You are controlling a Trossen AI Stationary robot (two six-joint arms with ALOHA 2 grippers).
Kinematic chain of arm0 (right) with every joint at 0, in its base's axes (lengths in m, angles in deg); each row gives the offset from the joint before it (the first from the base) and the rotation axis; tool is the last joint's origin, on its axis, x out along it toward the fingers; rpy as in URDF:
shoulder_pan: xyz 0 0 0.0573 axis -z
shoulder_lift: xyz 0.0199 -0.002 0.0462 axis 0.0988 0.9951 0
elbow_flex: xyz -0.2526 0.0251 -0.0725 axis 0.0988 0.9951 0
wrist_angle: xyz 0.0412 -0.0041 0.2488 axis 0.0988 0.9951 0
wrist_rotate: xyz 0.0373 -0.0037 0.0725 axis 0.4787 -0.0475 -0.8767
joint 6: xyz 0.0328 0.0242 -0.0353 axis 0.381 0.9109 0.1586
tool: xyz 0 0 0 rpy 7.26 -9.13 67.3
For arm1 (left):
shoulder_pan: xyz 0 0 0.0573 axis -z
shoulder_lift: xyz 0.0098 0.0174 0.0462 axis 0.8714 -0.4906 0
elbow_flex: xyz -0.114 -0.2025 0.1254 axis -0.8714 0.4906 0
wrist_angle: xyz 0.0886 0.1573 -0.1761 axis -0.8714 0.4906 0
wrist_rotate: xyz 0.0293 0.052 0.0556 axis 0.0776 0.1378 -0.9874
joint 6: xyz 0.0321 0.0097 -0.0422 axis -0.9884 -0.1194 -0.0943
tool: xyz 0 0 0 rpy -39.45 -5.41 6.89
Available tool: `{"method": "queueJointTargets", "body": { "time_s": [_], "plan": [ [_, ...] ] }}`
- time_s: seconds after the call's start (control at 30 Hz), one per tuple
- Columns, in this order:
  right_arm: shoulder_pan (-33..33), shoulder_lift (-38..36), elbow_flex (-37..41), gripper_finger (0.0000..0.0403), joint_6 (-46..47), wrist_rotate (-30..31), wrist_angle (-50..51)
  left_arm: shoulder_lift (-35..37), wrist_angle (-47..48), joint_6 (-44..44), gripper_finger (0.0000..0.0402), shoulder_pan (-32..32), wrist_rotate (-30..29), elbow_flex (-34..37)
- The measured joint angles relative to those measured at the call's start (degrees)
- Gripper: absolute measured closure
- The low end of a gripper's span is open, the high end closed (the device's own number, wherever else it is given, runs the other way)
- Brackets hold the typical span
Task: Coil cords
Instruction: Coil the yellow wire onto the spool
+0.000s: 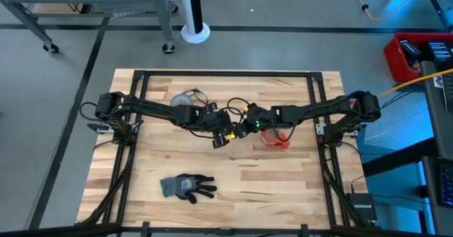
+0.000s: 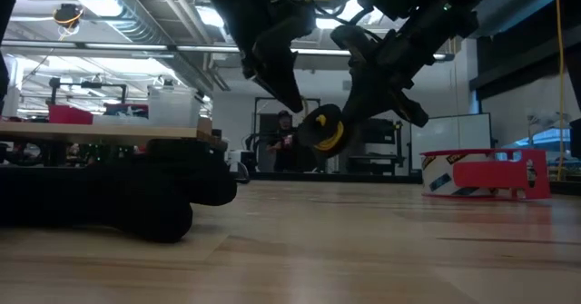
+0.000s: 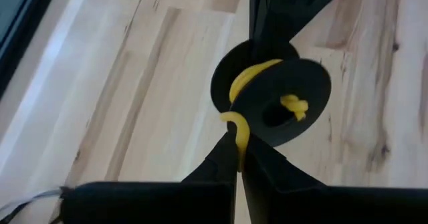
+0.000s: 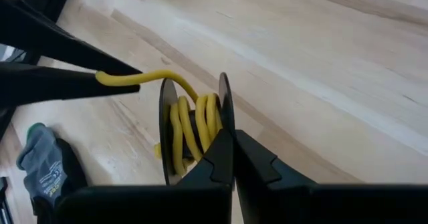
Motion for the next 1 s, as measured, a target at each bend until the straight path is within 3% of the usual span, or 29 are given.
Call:
{"method": "queueJointTargets", "body": {
  "time_s": [0.33,1.0],
  "plan": [
    [0.0,0.0,0.0,0.0398,1.4,-0.2,-2.2,0.0,-2.0,5.7,0.0400,0.0,6.0,0.0],
    [0.0,0.0,0.1,0.0398,2.4,2.0,-4.7,0.0,-7.7,9.5,0.0400,-1.7,7.4,0.0]
  ]
}}
